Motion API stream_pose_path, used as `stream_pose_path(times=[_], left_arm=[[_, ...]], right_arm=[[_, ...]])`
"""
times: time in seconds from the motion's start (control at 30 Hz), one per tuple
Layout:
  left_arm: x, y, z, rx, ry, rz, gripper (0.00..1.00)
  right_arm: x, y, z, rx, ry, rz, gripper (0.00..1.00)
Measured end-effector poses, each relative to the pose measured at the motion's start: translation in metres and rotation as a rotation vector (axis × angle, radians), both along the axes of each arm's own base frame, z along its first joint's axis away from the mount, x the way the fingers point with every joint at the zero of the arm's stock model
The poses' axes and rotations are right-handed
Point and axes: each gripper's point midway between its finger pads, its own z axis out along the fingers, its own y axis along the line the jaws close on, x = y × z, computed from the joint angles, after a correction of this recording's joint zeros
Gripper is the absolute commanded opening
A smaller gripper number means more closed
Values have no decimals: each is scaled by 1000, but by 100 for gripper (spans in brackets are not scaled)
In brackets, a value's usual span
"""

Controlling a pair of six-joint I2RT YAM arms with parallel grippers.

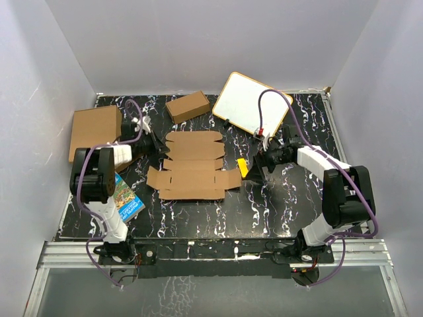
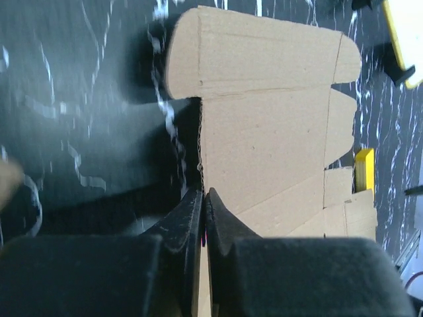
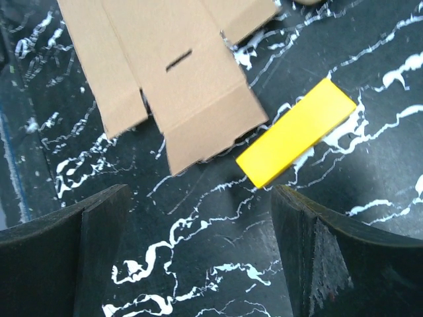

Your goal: Fold the paper box

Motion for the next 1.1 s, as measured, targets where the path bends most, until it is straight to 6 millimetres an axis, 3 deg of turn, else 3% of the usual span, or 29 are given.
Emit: stream_pose_path(times=[0.13,0.2,0.3,0.43,0.73,0.93,1.03,1.1], left_arm=[[-30,4,11,-21,-90,32,0],[-44,7,27,-29,-176,59,0],[-54,10,61,-43,-339,97,0],[-48,8,108,-86,-512,103,0],[-48,-8,176,-253,-691,57,0],[-63,-18,216,-382,-790,1,0],[-73,-23,231,-448,-811,-35,0],[-79,-28,243,-500,-825,-69,0]], right_arm=[[4,7,19,50,-4,33,93],[10,10,33,72,-26,45,93],[21,13,54,88,-60,52,93],[31,18,77,125,-102,65,93],[32,26,84,218,-28,64,95],[68,-2,109,341,-42,-50,95],[86,-16,106,357,-47,-102,96],[91,-14,104,366,-41,-105,96]])
